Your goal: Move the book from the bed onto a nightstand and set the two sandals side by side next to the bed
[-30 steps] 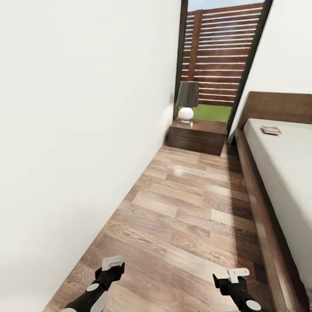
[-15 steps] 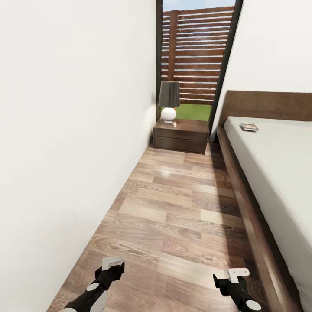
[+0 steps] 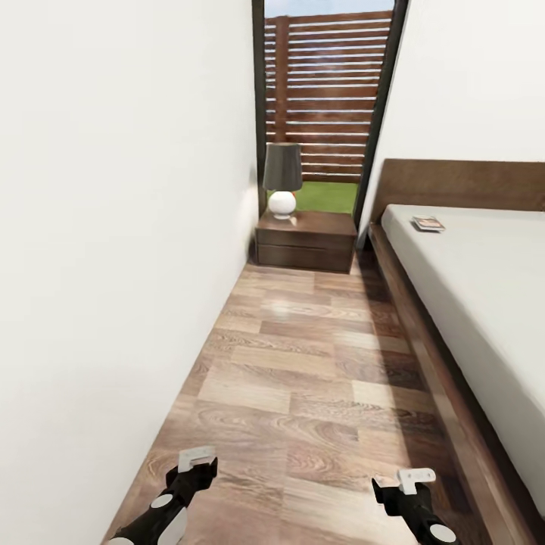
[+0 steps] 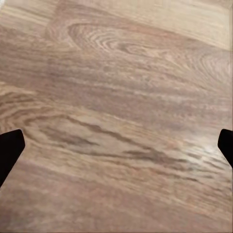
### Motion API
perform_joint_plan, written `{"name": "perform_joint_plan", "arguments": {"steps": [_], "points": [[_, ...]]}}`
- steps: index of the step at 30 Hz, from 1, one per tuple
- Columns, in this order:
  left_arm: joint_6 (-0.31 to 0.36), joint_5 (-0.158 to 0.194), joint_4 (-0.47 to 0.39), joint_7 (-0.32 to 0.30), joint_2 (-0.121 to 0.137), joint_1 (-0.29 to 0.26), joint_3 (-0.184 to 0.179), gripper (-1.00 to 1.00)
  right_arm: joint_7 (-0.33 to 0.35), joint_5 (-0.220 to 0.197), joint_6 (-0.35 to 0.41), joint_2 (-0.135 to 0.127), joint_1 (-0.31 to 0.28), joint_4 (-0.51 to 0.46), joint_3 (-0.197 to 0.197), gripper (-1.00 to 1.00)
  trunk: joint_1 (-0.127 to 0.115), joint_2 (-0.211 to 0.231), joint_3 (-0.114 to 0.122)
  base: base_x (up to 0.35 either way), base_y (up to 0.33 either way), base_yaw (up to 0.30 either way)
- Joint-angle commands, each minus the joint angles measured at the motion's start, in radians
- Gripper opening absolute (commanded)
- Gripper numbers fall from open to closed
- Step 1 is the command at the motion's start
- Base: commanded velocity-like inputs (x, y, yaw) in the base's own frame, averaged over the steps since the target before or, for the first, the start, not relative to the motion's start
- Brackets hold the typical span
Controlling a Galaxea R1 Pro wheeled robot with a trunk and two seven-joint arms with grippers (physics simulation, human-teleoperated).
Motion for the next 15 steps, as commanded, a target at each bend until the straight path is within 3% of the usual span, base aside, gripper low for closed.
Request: {"name": "perform_joint_plan", "arguments": {"steps": [1,5,9,15], "points": [[-0.004,0.008,0.000,0.005,0.000,0.000,-0.009,1.00,-0.001,-0.011,-0.004,-0.001,-0.001,0.001,0.007,1.00,0.000,0.000,-0.001,0.308,0.166,-0.259],[-0.004,0.008,0.000,0.005,0.000,0.000,-0.009,1.00,-0.001,-0.012,-0.004,-0.001,-0.001,0.002,0.007,1.00,0.000,0.000,-0.001,0.320,0.075,-0.269],[-0.004,0.008,0.000,0.005,0.000,0.000,-0.009,1.00,0.000,-0.012,-0.004,-0.001,-0.001,0.002,0.007,1.00,0.000,0.000,-0.001,0.317,-0.090,-0.240],[-0.004,0.007,0.000,0.005,-0.001,0.000,-0.009,1.00,0.000,-0.012,-0.004,-0.001,-0.001,0.002,0.007,1.00,0.000,0.000,-0.001,0.322,-0.098,-0.046]]}}
